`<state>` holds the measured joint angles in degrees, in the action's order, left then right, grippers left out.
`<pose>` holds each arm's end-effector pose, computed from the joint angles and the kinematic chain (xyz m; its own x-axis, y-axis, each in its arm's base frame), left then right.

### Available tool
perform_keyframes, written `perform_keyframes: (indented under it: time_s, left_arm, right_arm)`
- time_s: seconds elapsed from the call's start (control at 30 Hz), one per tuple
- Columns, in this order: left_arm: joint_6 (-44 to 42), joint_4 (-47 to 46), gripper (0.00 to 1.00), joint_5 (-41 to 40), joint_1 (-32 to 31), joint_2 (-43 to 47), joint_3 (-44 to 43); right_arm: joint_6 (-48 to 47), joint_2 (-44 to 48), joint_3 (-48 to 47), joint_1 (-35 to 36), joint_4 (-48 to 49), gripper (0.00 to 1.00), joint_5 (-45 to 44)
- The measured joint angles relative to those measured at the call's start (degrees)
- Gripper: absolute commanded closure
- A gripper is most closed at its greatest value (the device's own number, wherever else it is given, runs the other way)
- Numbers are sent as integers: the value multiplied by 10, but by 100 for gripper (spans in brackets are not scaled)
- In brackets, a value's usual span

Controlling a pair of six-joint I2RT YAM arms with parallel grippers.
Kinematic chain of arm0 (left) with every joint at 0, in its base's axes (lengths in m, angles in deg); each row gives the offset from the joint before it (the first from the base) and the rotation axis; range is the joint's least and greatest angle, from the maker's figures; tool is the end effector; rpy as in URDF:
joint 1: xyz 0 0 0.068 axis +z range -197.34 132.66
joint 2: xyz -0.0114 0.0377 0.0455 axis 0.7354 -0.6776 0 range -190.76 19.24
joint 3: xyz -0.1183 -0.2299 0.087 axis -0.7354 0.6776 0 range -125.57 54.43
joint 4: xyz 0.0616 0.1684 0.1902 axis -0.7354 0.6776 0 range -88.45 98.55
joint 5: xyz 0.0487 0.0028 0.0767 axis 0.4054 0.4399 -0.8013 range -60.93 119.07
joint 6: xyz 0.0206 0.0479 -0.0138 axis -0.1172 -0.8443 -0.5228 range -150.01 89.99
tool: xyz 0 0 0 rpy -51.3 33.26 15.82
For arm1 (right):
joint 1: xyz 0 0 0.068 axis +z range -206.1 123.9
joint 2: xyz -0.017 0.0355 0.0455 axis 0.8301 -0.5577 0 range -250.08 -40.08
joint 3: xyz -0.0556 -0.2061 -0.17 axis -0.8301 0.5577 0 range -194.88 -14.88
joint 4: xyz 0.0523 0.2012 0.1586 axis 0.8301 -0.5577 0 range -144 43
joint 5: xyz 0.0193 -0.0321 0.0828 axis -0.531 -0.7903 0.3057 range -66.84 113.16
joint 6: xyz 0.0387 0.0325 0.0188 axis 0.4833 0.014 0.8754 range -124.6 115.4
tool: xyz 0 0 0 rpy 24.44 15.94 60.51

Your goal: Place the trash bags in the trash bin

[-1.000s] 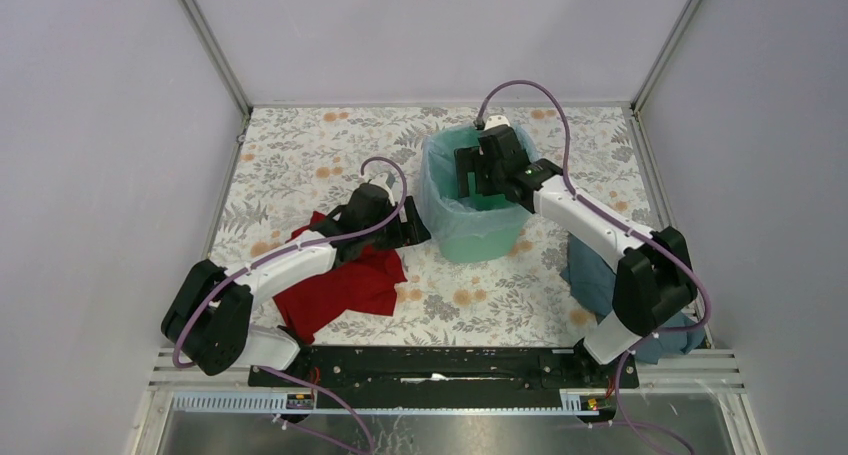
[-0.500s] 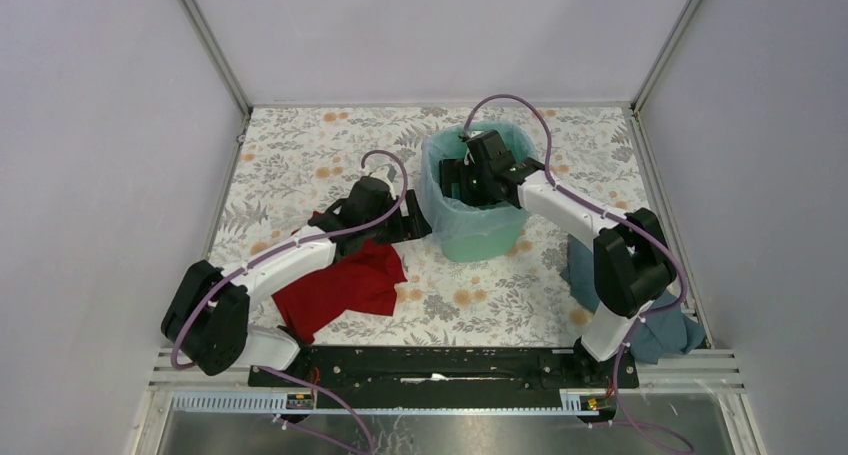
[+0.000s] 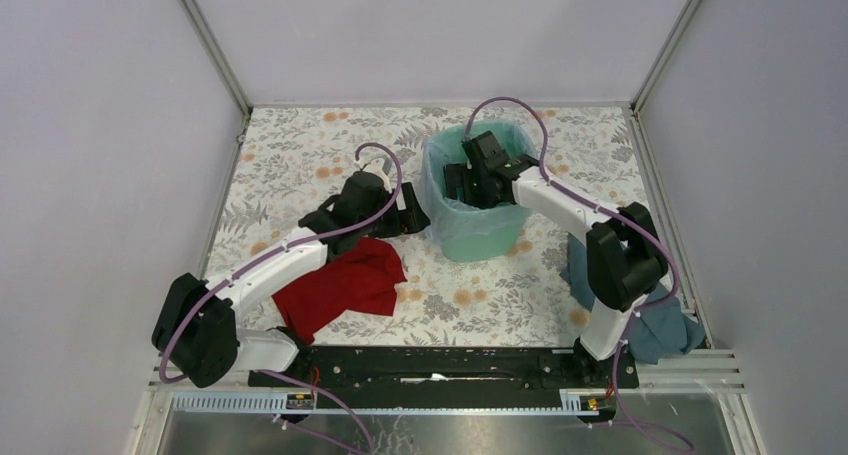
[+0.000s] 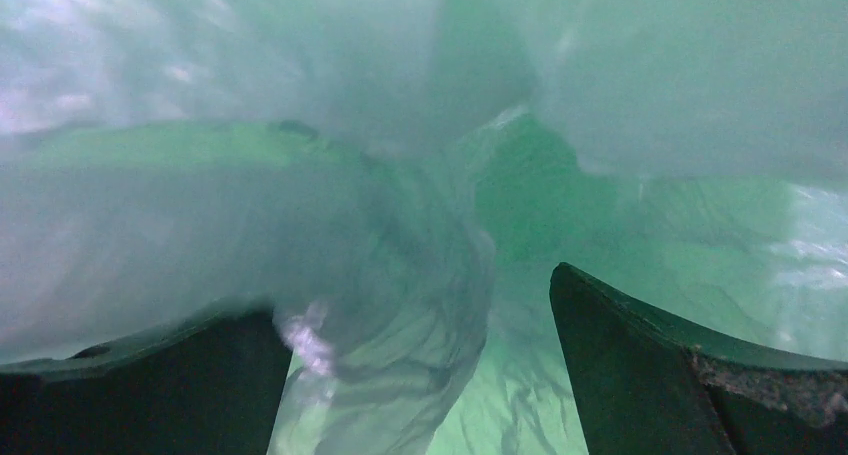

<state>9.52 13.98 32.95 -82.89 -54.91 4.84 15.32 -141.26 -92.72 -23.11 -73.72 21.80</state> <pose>0.2290 -0.1665 0.2543 -0.7747 -0.2270 -0.5902 0.1696 0.8245 -0.5398 0.3278 0.2118 0.2465 -0.7858 -0.1039 -0.6097 -0.2806 0.9384 0.2017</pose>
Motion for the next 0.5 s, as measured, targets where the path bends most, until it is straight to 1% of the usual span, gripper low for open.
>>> perform_keyframes:
  time_s: [0.17, 0.23, 0.37, 0.5]
  left_arm:
    - [1, 7, 11, 0, 0, 5, 3]
    - [1, 12, 10, -1, 0, 10, 3]
    - [1, 13, 9, -2, 0, 22, 3]
    - [1, 13, 8, -1, 0, 24, 3]
  right_arm:
    - [3, -54, -9, 18, -2, 0, -23]
    - [3, -61, -15, 27, -3, 0, -33]
    - [4, -52, -30, 32, -21, 0, -48]
    - [-2, -13, -54, 33, -55, 0, -64]
